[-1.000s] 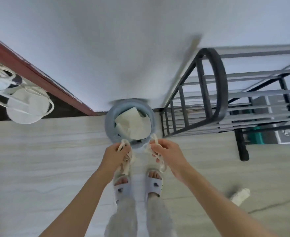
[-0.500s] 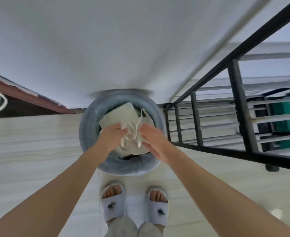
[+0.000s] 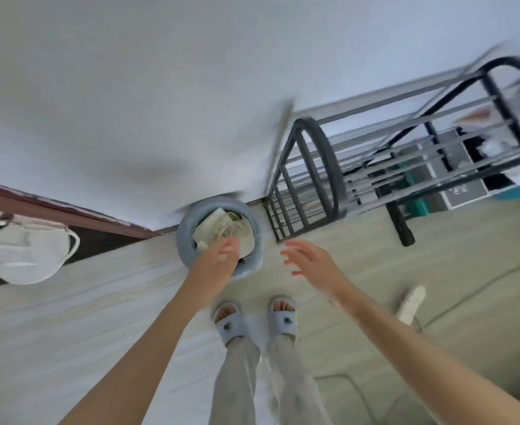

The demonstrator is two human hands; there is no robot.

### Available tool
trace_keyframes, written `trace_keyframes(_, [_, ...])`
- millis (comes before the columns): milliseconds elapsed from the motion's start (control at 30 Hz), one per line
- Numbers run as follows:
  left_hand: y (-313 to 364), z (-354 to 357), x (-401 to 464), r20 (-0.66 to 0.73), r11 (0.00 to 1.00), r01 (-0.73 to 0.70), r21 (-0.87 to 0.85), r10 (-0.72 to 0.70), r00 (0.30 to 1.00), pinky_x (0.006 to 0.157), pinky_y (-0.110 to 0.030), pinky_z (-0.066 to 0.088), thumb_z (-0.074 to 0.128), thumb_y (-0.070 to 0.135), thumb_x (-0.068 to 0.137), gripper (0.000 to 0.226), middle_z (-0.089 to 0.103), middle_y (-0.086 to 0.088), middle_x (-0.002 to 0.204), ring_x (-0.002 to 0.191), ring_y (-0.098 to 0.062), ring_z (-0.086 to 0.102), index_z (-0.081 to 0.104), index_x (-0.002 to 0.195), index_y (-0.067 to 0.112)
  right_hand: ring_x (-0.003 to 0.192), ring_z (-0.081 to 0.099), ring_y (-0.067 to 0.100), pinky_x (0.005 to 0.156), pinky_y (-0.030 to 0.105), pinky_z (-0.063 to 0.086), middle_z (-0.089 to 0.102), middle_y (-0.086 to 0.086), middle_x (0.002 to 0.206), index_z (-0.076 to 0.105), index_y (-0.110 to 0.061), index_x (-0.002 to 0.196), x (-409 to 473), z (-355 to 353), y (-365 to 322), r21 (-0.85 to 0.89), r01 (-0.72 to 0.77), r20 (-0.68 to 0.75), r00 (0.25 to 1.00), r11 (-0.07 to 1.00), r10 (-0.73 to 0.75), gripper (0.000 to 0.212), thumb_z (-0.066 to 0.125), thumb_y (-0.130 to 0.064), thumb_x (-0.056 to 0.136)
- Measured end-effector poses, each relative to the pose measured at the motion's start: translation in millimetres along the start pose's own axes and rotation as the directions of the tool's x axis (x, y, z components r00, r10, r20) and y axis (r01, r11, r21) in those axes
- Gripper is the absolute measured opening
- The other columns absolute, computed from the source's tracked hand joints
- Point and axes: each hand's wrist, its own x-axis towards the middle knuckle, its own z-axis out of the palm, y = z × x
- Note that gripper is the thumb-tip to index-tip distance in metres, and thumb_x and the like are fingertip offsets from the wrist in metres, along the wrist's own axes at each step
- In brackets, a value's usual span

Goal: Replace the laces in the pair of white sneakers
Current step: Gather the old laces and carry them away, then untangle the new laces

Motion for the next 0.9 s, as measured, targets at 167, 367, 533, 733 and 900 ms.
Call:
trace_keyframes(167, [81.2,2.8,-100.1,0.033,0.977,-0.193,0.093,0.190,0.981,0.087,-0.015,0.041,0.045,0.030,0.097,0.031,0.056,0.008,0.121,0.107,-0.006,0.053,0.052,0.127,0.023,0.099,0.060,0.007,0.087,0.026,0.051,0.062,-0.004,0.111,0.052,-0.024,0.120,-131.8,-60.9,-22.1,0.082,0.125,-0.179,0.978,0.989,-0.109,0.024,0.046,-0.027,0.097])
trace_keyframes(367, [173.4,80.7,-165.6,0.087,0.915,-0.390,0.101,0.382,0.920,0.076,-0.005,0.036,0.044,0.029,0.097,0.033,0.056,0.011,0.117,0.103,-0.002,0.052,0.049,0.129,0.023,0.096,0.061,0.003,0.087,0.027,0.051,0.065,-0.008,0.105,0.054,-0.028,0.116,-234.8,-123.7,19.1,0.192,0.194,-0.444,0.891,0.962,-0.091,0.020,0.047,-0.029,0.096])
trace_keyframes(533, [225.1,160.3,-189.6,0.180,0.843,-0.513,0.161,0.486,0.855,0.084,-0.007,0.035,0.044,0.026,0.097,0.033,0.057,0.007,0.122,0.107,-0.004,0.051,0.050,0.129,0.019,0.095,0.063,0.012,0.083,0.029,0.052,0.066,-0.006,0.101,0.057,-0.021,0.115,-296.4,-176.0,77.9,0.403,0.270,-0.568,0.823,0.875,0.008,0.021,0.047,-0.023,0.096])
trace_keyframes(733, [270.2,256.4,-192.3,0.255,0.808,-0.546,0.222,0.493,0.832,0.075,0.003,0.032,0.043,0.029,0.098,0.033,0.058,0.009,0.119,0.108,-0.006,0.053,0.050,0.128,0.021,0.094,0.063,0.013,0.082,0.027,0.051,0.066,-0.002,0.104,0.057,-0.024,0.112,-342.1,-257.9,140.1,0.470,0.283,-0.637,0.764,0.836,0.099,0.018,0.048,-0.022,0.096])
trace_keyframes(900, [308.5,310.4,-188.1,0.307,0.774,-0.587,0.238,0.514,0.801,0.091,-0.014,0.040,0.043,0.031,0.097,0.032,0.059,0.012,0.118,0.105,-0.003,0.056,0.051,0.127,0.024,0.092,0.064,0.011,0.081,0.026,0.052,0.067,-0.006,0.098,0.057,-0.020,0.116,-353.9,-313.1,165.8,0.504,0.331,-0.699,0.699,0.798,0.152,0.022,0.046,-0.021,0.097])
